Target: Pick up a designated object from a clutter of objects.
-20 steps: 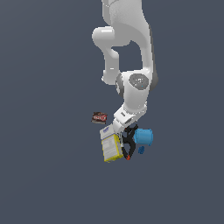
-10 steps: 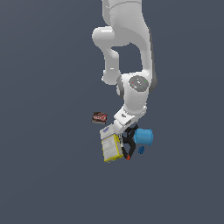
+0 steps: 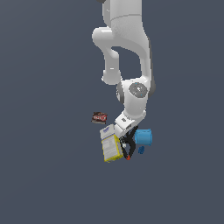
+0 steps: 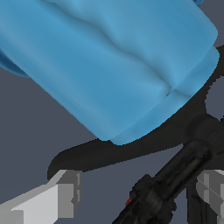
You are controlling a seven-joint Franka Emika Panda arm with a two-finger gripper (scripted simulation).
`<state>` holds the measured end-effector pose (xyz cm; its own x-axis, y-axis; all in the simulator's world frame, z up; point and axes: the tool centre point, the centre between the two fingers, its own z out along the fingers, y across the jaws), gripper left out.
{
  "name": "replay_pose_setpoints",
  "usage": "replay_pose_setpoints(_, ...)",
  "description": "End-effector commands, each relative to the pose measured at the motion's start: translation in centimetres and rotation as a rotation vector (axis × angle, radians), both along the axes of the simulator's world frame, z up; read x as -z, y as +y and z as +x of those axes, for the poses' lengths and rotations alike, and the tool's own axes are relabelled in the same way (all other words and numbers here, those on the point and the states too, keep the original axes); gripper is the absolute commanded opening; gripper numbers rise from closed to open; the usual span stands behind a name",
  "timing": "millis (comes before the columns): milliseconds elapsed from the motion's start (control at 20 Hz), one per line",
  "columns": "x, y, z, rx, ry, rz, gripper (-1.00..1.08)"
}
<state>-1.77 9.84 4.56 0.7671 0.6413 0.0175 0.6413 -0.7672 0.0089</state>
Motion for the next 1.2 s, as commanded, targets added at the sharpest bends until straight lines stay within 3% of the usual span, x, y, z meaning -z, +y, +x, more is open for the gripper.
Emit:
replay_pose_setpoints(0, 1.4, -0.5, -0.6, 0.005, 0.019, -0.004, 1.0)
replay_pose_setpoints(100, 1.5, -0.5, -0.6, 0.005, 0.019, -0.004, 1.0)
replay_pose_setpoints(150, 1.5, -0.5, -0.6, 0.005, 0.019, -0.004, -1.0)
replay_pose_setpoints(600, 1.5, -0.5, -0.6, 0.005, 0.019, -0.004, -1.0)
replay_pose_setpoints(650, 0.3, 0.0, 0.2, -0.001, -0.006, 0.0, -1.0)
replay_pose_setpoints(1150, -2.5, -0.3, 0.7, -0.001, -0.003, 0.0, -1.0)
